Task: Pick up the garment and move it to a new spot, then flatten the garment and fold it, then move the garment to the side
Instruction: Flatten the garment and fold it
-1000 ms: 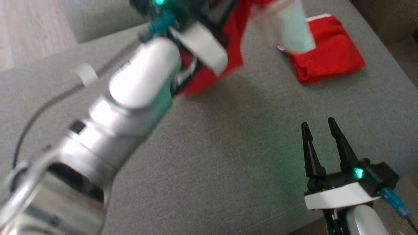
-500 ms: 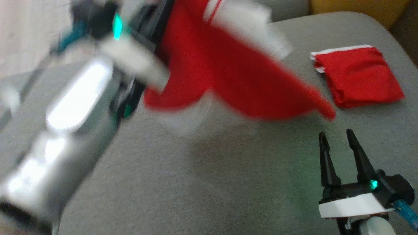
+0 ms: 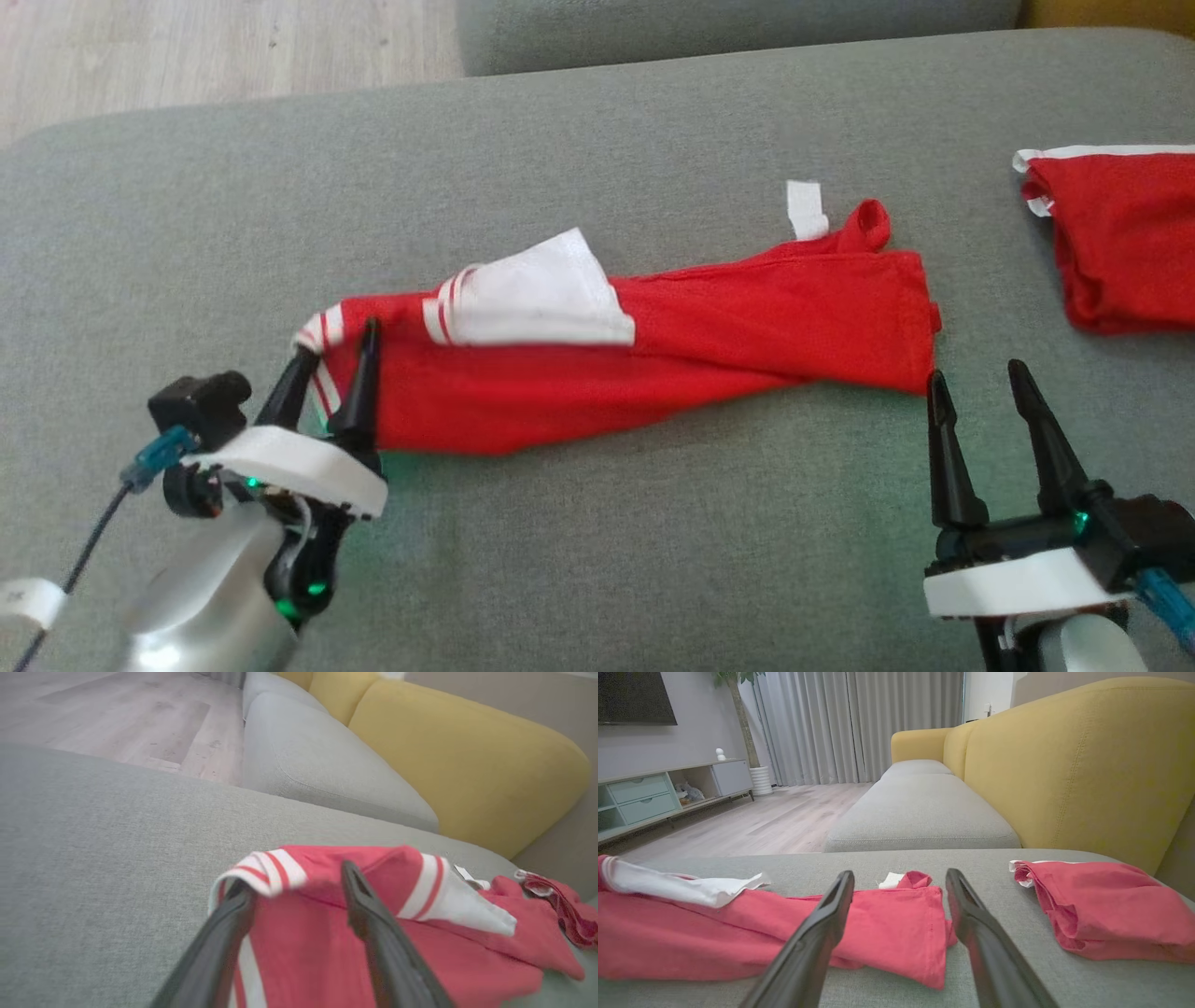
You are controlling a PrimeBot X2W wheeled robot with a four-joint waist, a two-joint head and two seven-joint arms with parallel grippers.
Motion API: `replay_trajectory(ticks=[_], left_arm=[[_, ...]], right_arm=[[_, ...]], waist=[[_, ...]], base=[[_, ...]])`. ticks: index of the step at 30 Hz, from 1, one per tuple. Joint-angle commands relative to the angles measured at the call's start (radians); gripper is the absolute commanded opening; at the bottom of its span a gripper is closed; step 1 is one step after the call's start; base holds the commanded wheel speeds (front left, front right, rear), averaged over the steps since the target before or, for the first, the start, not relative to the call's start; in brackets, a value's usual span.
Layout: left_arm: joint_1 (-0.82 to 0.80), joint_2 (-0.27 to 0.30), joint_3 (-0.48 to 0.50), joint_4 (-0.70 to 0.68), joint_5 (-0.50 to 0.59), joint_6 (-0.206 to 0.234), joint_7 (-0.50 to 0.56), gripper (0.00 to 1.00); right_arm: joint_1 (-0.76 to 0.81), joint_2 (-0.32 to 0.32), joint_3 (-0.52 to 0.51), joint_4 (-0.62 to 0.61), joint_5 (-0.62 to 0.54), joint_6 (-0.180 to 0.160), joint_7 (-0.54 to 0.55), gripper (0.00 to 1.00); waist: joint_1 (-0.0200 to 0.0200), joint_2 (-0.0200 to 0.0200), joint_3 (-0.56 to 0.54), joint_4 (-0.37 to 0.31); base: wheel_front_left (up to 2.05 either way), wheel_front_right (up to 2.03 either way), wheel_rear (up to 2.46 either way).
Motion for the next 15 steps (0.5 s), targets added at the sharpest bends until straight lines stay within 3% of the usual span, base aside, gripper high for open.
replay_trajectory(ticks=[1,4,8,15], left_arm=[[-0.011,0.008,0.067,-0.025,0.017,0.014,-0.012,1.00],[0.042,-0.022,0.141,-0.057,0.123,0.074,-0.012,1.00],[0.129,-0.042,0.183,-0.144,0.298,0.187,-0.013,1.00],[0.218,0.011,0.082,-0.321,0.540,0.334,-0.001,1.00]], right_arm=[[-0.023,-0.006,0.021,-0.032,-0.006,-0.001,-0.003,1.00],[-0.021,-0.006,0.023,-0.030,-0.008,-0.001,-0.003,1.00],[-0.016,-0.006,0.015,-0.026,-0.008,-0.001,-0.003,1.00],[-0.010,-0.006,0.010,-0.022,-0.011,-0.001,-0.003,1.00]], waist=[[-0.0001,0.0000,0.003,0.004],[-0.0001,0.0000,0.007,0.004],[-0.0001,0.0000,0.003,0.005],[-0.0001,0.0000,-0.014,0.006]], base=[[0.00,0.00,0.00],[0.00,0.00,0.00],[0.00,0.00,0.00],[0.00,0.00,0.00]])
